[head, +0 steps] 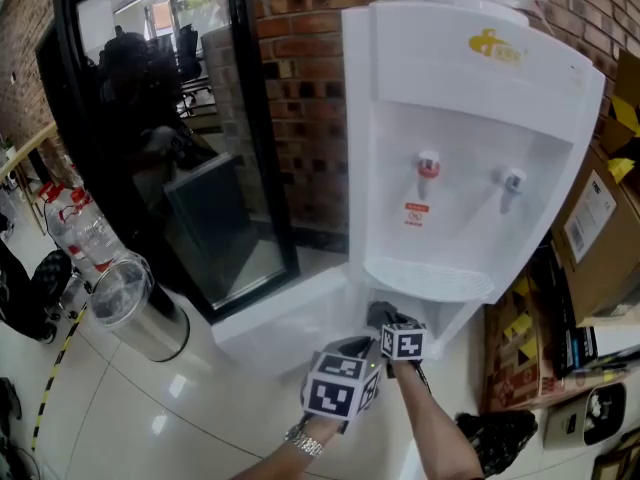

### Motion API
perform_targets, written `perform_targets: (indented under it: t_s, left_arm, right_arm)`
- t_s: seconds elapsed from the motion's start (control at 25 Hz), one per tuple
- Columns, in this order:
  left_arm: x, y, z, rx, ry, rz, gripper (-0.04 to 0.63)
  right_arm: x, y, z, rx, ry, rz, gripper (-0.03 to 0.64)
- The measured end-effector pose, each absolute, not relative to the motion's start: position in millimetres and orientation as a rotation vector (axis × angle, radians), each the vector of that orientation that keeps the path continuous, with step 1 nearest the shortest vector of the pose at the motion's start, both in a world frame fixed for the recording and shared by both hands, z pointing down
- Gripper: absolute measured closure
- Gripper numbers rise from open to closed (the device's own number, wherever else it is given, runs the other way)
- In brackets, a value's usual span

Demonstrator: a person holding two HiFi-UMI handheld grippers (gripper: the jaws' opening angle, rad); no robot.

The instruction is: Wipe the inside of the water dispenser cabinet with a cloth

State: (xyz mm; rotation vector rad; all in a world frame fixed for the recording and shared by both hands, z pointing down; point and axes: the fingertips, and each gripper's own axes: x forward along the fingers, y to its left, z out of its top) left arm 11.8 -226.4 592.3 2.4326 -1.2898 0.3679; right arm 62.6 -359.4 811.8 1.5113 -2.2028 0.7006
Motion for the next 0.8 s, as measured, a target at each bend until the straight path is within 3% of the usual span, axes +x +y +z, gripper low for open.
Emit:
perform_targets:
  t_s: [0.48, 0.8]
  left_arm:
    - [4, -231, 592, 2.422, -1.320, 0.364, 0.574]
    - [9, -231, 594, 2.429, -1.305, 0.369, 0.574]
  right_arm:
    - [178, -347, 839, 1.748, -1.905, 0.839, 0.609]
    - [111, -360, 804, 1.643, -2.088, 0.764, 0.609]
